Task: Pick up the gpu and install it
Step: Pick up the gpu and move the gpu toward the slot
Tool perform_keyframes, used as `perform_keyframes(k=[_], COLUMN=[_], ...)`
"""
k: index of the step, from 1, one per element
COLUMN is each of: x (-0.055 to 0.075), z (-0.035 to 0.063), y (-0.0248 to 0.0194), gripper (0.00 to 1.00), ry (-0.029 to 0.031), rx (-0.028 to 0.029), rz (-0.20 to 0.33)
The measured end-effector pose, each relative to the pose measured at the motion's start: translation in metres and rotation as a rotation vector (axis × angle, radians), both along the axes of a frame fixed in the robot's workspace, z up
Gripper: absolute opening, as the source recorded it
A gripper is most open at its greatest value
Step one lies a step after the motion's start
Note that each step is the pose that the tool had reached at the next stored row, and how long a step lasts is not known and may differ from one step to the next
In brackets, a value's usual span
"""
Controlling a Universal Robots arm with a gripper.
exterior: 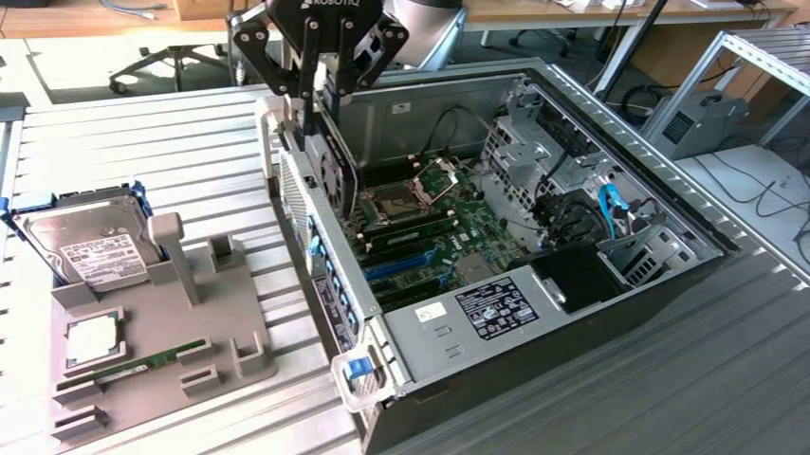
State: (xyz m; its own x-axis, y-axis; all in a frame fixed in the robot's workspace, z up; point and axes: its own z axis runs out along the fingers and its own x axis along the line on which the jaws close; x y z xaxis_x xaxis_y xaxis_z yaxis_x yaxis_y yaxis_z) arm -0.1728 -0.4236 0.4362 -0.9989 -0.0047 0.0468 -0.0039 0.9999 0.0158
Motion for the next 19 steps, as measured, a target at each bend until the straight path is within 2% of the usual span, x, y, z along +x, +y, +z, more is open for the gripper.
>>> perform_keyframes(k=[19], x=[0.024], z=[0.0], y=[0.0], gripper=[0.27], ry=[0.0], rx=[0.0001], rz=[0.0])
